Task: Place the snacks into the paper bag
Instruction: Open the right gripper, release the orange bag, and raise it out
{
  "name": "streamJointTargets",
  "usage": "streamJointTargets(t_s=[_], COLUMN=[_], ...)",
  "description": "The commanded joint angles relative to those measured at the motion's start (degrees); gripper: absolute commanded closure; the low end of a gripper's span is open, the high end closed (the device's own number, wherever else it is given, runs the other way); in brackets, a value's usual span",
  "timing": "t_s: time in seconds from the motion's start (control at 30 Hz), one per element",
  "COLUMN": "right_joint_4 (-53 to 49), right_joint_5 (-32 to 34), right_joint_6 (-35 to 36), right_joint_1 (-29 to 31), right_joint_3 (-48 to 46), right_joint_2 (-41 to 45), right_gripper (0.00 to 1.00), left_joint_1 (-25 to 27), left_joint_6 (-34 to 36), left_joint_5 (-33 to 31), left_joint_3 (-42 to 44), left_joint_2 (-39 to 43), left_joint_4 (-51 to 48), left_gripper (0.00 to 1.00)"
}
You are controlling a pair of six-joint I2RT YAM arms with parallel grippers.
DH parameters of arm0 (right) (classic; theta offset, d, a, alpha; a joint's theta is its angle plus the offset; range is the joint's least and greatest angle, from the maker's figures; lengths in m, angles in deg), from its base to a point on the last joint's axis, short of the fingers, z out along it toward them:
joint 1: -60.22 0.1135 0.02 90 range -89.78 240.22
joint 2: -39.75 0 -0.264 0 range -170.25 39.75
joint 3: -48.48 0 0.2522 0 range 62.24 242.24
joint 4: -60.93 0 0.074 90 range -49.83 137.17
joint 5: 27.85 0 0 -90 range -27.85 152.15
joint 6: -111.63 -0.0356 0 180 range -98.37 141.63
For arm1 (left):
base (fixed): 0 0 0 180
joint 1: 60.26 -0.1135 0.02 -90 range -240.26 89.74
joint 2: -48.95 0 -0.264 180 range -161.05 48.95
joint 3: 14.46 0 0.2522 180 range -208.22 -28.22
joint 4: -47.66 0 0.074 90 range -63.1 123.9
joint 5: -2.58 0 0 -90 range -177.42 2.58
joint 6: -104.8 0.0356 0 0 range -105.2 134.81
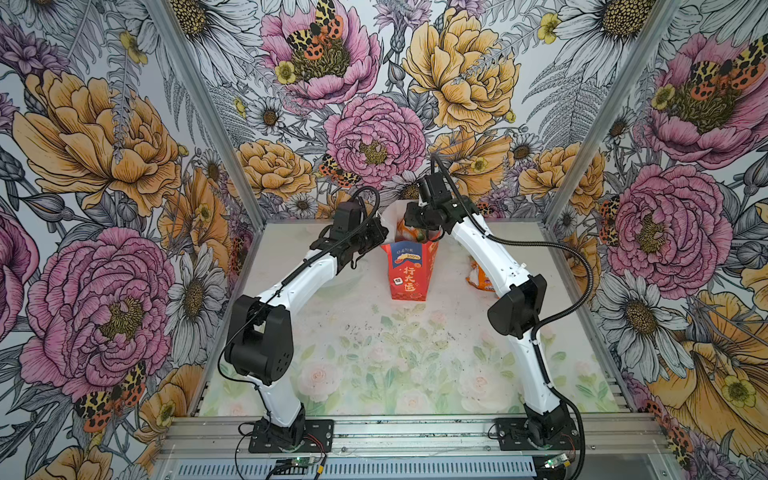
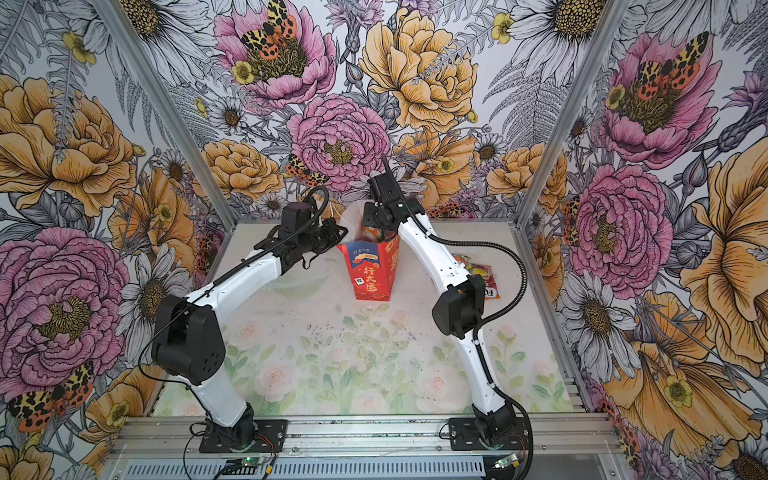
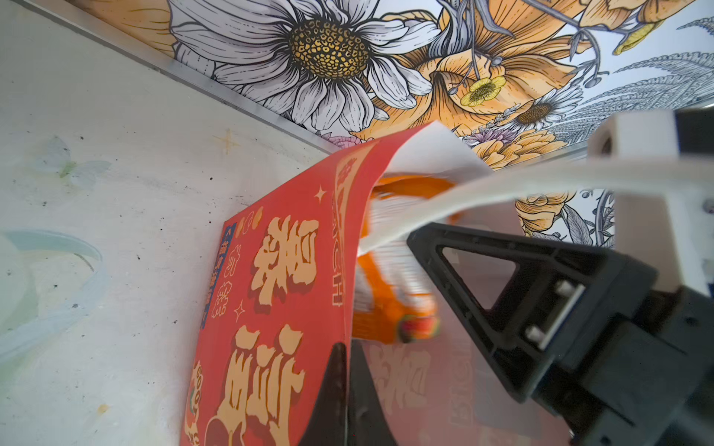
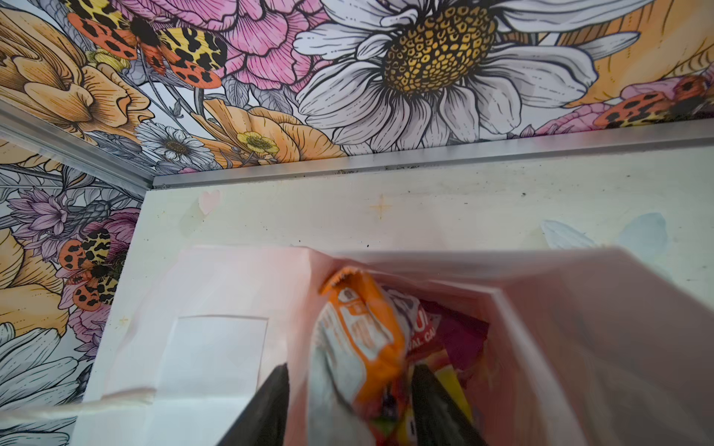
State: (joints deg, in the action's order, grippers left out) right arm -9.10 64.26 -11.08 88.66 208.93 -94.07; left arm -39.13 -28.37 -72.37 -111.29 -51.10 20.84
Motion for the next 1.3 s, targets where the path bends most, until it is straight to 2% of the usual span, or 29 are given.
streamJointTargets(t_s=[0.0,0.27,0.5,0.67,0.97,1.27], right_joint_4=[2.5,2.5,2.4,2.4,2.4,2.5], right_joint_5=[0.9,-0.1,-8.5,-11.4,-12.6,-11.2], right_joint_6=[2.0,5.3,10.8,14.0,13.7,14.0], right_joint_1=[-0.2,-0.2,-0.4,-0.9,-7.8,-17.8], right_joint_3=[0.5,-0.2,-1.5,-4.6,-17.7,-37.2], right_joint_2=[3.6,7.4,12.2,17.4,29.2,41.1], right_gripper=[0.51,0.49,0.43,0.38,0.33,0.21], left_joint_1=[-0.3,-0.4,-0.5,-0.6,-1.0,-1.6], left_joint_6=[0.0,-0.1,-0.3,-0.3,-0.5,-0.7], left_joint_5=[0.4,0.3,0.9,1.2,1.6,2.2], left_joint_3=[0.2,0.1,0.1,0.2,0.6,1.2], left_joint_2=[1.0,0.8,0.7,0.7,0.8,0.9], left_joint_4=[-0.9,-0.9,-0.4,-0.2,0.4,0.8], left_gripper=[1.0,1.0,1.0,1.0,1.0,1.0])
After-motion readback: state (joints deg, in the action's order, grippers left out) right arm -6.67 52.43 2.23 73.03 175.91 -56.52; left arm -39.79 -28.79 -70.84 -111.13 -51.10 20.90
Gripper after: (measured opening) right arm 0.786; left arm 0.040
